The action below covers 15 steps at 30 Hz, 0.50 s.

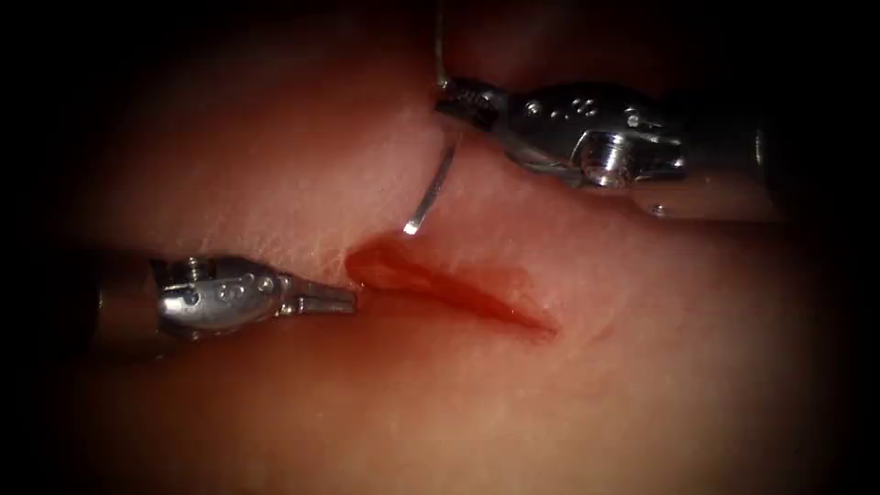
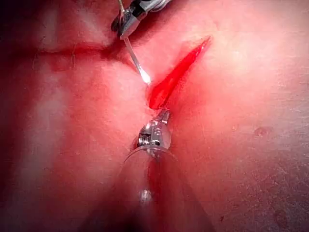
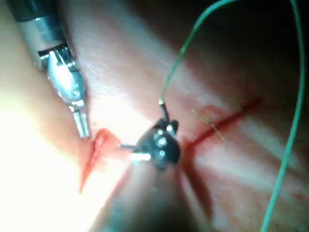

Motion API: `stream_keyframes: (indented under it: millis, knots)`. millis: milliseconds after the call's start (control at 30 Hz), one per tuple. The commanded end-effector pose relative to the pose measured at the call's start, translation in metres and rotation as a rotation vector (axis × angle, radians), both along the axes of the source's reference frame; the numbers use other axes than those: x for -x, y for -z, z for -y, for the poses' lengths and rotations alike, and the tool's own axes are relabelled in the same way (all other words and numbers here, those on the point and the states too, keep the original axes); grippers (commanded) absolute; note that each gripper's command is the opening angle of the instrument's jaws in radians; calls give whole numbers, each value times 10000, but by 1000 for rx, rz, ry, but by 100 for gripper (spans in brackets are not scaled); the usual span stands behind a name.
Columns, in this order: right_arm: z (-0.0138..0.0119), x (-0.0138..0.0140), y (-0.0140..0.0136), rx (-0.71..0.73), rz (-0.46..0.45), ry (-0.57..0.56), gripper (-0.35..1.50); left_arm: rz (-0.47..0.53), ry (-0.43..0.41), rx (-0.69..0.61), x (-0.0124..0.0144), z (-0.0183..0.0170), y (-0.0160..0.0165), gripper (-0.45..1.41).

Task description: Wound Closure

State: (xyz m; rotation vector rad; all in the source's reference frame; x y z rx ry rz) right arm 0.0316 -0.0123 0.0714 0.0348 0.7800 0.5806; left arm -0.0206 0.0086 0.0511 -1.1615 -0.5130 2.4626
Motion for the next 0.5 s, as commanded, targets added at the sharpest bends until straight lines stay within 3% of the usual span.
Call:
stream_keyframes:
  millis: [33,167,500]
  knots:
    - [2,-11,-7,-37,-31,-26,-35,0,-1,0,5,1,-7,-35]
    - [10,-13,-23,-234,-115,-110,-35,0,-1,0,5,1,-7,-35]
    - [6,-6,-25,-379,-166,-248,-35,-2,1,3,6,2,-8,-35]
